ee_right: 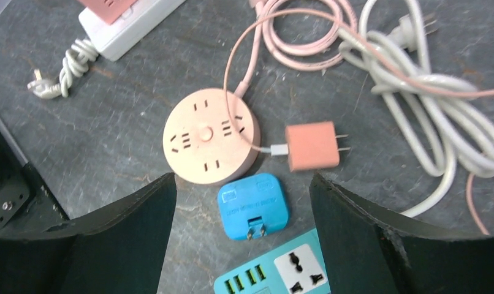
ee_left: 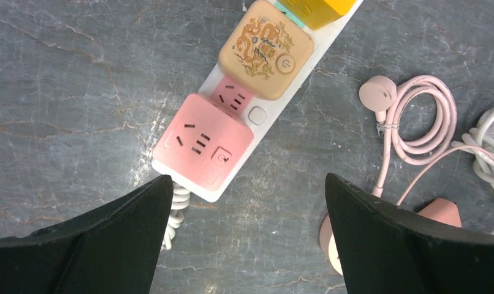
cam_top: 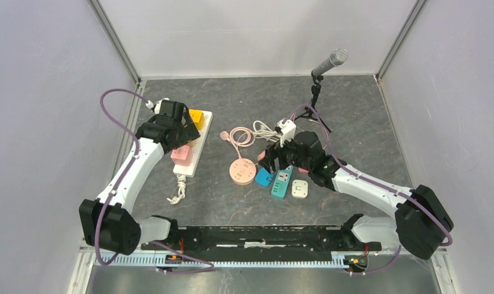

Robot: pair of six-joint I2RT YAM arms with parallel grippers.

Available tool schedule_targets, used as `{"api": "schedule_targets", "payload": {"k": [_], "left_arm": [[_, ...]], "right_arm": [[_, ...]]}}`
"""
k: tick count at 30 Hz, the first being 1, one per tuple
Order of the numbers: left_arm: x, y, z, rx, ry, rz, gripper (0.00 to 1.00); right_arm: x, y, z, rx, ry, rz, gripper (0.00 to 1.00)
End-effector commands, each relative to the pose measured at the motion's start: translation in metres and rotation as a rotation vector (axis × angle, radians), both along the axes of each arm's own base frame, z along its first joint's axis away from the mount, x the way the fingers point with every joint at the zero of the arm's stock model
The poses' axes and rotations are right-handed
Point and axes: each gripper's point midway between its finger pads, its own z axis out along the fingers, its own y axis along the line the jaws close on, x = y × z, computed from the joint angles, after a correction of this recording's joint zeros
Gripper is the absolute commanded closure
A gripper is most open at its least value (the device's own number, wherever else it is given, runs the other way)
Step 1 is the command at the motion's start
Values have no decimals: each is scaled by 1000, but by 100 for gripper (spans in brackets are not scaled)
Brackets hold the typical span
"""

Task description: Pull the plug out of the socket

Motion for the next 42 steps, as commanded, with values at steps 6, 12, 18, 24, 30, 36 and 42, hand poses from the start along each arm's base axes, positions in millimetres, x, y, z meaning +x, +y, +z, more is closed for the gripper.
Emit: {"api": "schedule_targets", "payload": {"k": [6,12,18,24,30,36,42], "left_arm": [[24,13,-28,80,45,-33,0],[14,7,-62,61,144,-105,0],[5,7,-82,67,219,-135,0],[3,-24,-87,-94,236,-183,2],[1,-83,-74,-419,167,-253,13],[11,-45,-49,-198,143,-209,7],[18,-29,-28,-121,93,-158,4]], "right_arm": [[-18,7,3,89,18,72,16],[-21,9,0,88,27,91,16],[-22,11,-2,102,31,96,16],[-23,14,-3,111,46,103,17],[-23,15,-4,122,59,100,17],[-25,15,-2,126,58,104,18],[-25,14,-3,121,55,100,18]]}}
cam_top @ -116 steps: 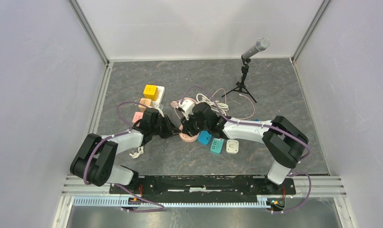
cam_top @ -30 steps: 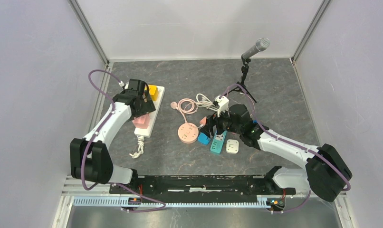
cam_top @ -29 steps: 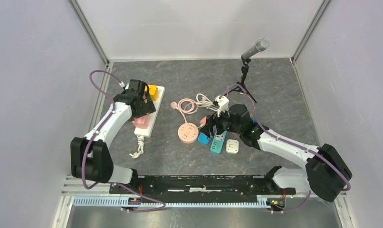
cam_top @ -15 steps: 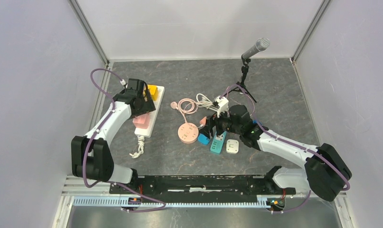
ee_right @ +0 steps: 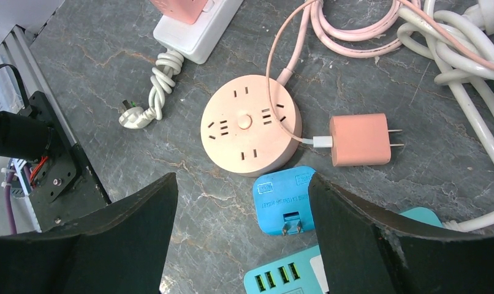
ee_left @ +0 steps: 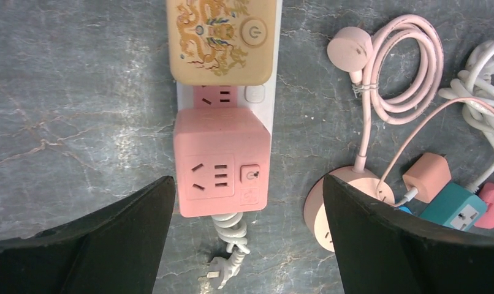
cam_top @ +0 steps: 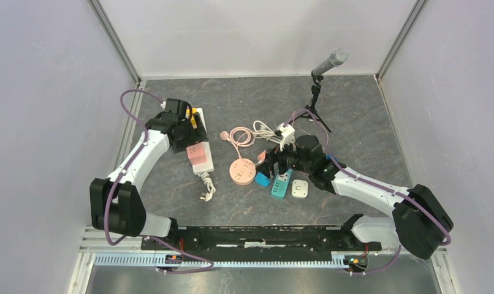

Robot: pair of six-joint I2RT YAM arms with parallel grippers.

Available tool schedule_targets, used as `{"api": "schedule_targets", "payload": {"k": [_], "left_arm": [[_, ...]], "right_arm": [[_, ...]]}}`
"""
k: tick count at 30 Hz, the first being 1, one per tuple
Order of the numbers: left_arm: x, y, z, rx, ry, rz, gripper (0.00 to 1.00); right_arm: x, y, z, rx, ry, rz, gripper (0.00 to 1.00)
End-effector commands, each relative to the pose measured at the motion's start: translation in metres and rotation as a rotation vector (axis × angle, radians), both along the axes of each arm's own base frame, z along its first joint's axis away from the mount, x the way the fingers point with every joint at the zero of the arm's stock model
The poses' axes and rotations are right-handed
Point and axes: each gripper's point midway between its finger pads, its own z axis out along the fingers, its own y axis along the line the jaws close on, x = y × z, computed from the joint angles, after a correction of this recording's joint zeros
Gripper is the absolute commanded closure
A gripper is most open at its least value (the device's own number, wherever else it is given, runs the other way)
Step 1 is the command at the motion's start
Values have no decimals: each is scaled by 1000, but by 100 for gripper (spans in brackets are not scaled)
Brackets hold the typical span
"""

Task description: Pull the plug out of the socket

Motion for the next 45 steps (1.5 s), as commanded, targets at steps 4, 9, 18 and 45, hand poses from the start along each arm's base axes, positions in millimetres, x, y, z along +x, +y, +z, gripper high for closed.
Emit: {"api": "schedule_targets", "payload": {"k": [4,9,18,45], "left_arm": [[-1,11,33,24,-73,66,4],[-8,23,73,36,-194,120,2],[-41,73,134,186,-357,286,0],[-39,93,86,89,-256,406,0]], "right_arm": [[1,9,14,37,-37,20,18],[5,42,29,-26,-126,-15,8],[34,149,42,-93,-181,-113,2],[85,248,-15,-253,-371,-371,31]]}}
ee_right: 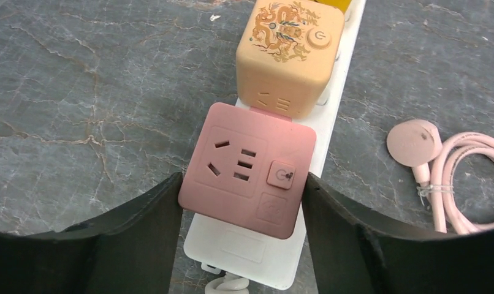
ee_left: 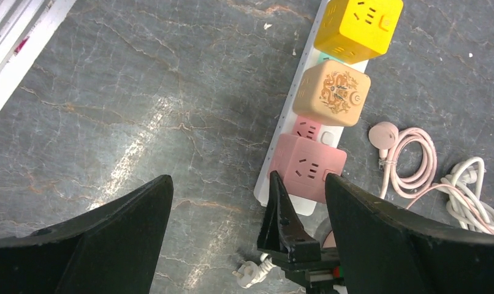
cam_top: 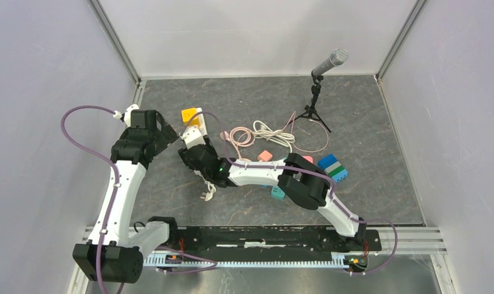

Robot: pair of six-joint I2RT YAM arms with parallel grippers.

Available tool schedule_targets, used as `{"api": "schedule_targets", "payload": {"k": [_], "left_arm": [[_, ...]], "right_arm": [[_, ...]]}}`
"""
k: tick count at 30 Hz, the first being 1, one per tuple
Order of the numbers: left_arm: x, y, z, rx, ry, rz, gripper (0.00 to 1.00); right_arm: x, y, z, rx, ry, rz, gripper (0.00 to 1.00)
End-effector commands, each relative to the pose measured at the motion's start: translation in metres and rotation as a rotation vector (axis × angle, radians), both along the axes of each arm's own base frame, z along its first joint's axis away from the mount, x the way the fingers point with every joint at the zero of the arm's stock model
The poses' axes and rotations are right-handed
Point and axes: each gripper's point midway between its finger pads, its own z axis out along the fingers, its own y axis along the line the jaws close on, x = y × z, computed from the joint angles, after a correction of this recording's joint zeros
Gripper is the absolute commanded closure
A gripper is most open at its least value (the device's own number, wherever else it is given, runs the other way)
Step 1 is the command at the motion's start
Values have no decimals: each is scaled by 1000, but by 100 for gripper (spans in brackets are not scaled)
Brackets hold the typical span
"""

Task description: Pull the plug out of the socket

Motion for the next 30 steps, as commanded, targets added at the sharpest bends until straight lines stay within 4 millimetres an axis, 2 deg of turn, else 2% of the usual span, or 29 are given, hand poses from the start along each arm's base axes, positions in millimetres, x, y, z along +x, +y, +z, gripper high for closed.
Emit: {"api": "schedule_targets", "payload": {"k": [1,3,5,7,8,11,15,17,20,24,27,30], "left_arm": [[9,0,-3,-52,-22,7,0],[9,-2,-6,-65,-21,3,0],[10,-6,-12,-88,-16,-7,0],[12,-13,-19,-124,-10,-27,0],[13,-16,-23,-140,-6,-35,0],[20,-31,-34,-206,2,-81,2],[32,-66,-42,-352,-13,-216,5],[35,-83,-46,-424,-21,-284,6],[40,-101,-52,-504,-24,-367,7],[40,-108,-69,-544,23,-386,8],[43,-110,-80,-561,30,-377,11],[50,-115,-86,-598,21,-382,17]], "right_arm": [[15,-3,25,17,-84,-73,37],[12,-10,27,13,-84,-79,46],[8,-22,29,15,-85,-79,51],[1,-36,31,12,-84,-74,52],[-2,-43,39,27,-87,-69,53],[-17,-59,38,47,-67,-23,54],[-41,-60,34,83,-21,112,51],[-48,-56,30,82,8,163,47],[-51,-57,22,74,47,171,29],[-43,-66,17,81,90,128,10],[-36,-71,16,72,93,114,6],[-31,-71,12,50,93,115,7]]}}
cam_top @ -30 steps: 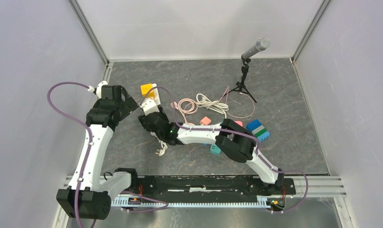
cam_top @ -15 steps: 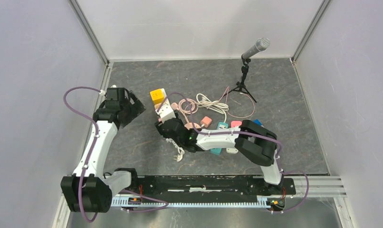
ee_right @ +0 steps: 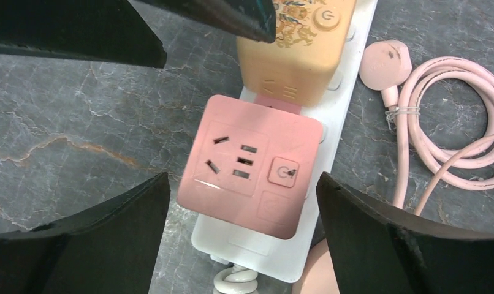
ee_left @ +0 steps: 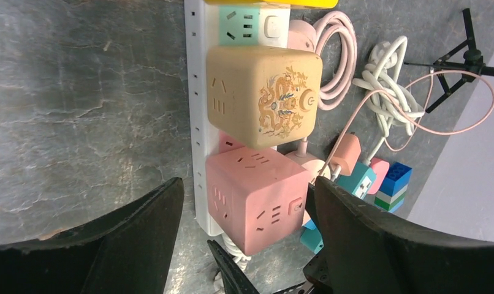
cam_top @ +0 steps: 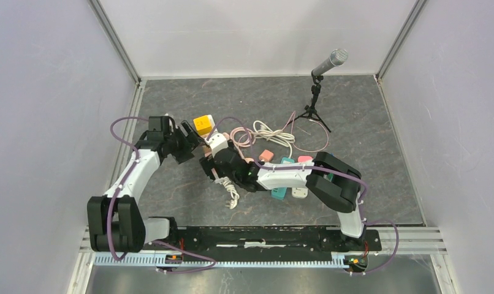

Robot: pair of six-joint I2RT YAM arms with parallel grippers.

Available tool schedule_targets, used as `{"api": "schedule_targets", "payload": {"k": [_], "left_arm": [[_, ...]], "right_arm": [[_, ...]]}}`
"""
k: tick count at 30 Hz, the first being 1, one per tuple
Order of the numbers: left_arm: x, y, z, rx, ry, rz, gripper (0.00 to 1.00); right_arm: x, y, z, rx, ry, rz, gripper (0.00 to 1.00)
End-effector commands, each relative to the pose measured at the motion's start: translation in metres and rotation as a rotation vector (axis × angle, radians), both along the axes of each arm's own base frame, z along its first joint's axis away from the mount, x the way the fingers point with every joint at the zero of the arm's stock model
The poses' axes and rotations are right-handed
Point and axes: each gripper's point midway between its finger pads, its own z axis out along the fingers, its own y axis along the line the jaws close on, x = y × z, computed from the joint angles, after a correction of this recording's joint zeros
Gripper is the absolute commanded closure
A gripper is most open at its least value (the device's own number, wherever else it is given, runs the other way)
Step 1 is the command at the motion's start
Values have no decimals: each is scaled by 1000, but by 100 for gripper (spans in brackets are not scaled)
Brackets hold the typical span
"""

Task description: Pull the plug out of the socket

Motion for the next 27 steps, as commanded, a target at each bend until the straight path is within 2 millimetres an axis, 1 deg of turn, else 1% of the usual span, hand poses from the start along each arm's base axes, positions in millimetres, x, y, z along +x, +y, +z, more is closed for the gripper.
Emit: {"api": "schedule_targets", "payload": {"k": [1,5,9,11,13,15,17,20,21,24,27], "left_arm": [[20,-14,6,-103,-57,-11,19],[29,-17,-4,-134,-41,6,29],[35,-16,-17,-155,-24,56,37],[40,-17,-22,-169,-24,73,42],[40,-13,-30,-149,-3,87,46],[36,-8,-41,-120,21,112,49],[31,-2,-51,-88,36,141,51],[16,8,-69,-31,74,182,55],[11,11,-75,-16,86,193,56],[0,16,-89,14,114,204,57],[-7,19,-96,31,131,211,57]], "right_arm": [[9,3,20,34,-1,3,9],[14,7,15,20,-3,21,21],[16,8,16,13,-31,37,32],[17,8,15,14,-37,38,39],[18,9,14,11,-34,39,43],[17,9,14,11,-29,41,51],[17,10,15,19,-24,40,62],[15,13,23,52,-26,60,92],[14,15,30,73,-26,71,99],[10,23,50,162,-7,120,100],[8,26,67,273,33,167,100]]}}
